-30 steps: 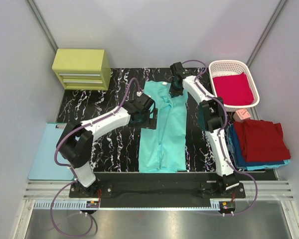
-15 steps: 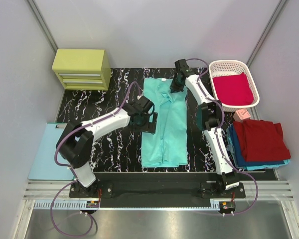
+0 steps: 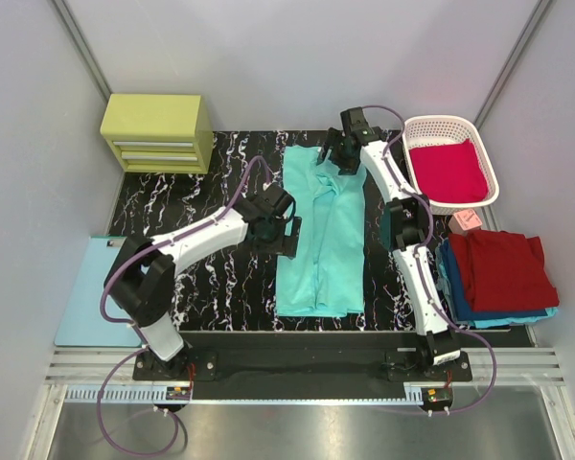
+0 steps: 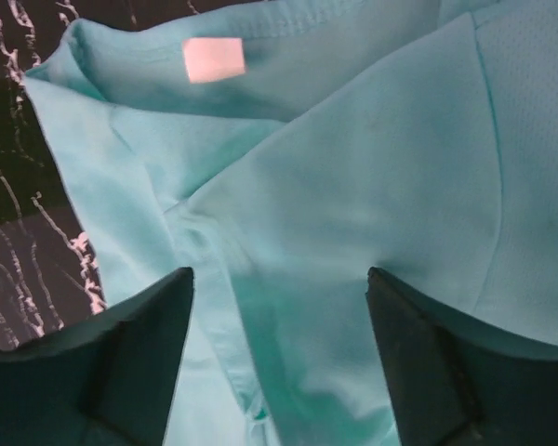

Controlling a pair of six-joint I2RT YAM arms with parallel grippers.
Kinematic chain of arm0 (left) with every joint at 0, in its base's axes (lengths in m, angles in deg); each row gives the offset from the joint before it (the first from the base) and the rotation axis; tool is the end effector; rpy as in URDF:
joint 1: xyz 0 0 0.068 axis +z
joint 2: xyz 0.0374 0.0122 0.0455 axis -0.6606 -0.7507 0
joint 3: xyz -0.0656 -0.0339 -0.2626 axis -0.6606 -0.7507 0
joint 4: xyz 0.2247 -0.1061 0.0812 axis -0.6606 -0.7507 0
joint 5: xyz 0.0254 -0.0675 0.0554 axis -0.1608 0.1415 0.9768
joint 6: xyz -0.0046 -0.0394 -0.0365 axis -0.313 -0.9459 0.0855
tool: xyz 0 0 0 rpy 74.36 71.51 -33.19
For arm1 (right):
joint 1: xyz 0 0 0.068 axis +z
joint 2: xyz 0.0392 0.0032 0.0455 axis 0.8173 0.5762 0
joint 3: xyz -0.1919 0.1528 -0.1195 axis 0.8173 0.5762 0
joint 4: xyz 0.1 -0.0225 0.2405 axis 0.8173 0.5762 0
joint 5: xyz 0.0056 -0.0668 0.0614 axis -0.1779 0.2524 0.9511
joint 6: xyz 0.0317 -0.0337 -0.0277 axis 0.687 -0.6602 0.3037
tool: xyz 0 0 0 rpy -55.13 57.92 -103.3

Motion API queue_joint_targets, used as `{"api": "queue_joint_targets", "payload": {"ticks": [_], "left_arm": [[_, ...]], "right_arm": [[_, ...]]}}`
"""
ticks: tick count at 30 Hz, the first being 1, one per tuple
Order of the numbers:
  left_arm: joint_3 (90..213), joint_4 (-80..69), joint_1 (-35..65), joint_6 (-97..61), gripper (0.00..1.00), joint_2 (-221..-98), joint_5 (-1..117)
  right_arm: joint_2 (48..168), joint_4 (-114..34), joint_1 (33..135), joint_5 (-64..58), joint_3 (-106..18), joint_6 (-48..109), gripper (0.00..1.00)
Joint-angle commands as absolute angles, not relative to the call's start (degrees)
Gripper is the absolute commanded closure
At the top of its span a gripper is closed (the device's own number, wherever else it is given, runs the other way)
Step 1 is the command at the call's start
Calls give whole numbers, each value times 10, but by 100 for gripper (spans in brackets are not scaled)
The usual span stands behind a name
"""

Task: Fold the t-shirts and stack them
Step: Rotate the tshirt 90 degrees

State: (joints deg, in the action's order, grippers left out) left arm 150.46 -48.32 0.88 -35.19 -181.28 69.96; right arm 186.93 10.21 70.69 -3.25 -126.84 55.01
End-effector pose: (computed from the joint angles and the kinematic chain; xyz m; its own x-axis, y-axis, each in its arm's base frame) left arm 0.2620 -0.2207 0.2221 -0.9156 0.1508 -0.3728 0.2164 0.9661 -0.1406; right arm 0.5580 0.1633 0.1713 -0.8298 0.2977 -0.4719 0.0987 0.9107 0.4010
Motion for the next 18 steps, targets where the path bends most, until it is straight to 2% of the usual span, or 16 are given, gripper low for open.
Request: {"api": "queue_joint_targets", "payload": {"ticks": [1,3,6,11,15,18], "left_arm": [[1530,-464,8,-345,5,-1776,721],[1516,-448,8,-347,5,-1772,719],[1486,-420,8,-355,5,-1772,705],[1445,-402,-2,-359,6,-1781,699],[1406,-405,-15,-357,7,-1753,699],[1379,-414,-22,-352,7,-1717,708]], "right_arm": [[1738,128,726,-87,-1267,527,13],[1676,145,742,-101,-1236,522,13],[1580,139,767,-167,-1114,508,13],[1391,72,816,-251,-787,519,14],[1280,57,850,-256,-538,548,17],[1182,43,856,-251,-406,586,19]]}}
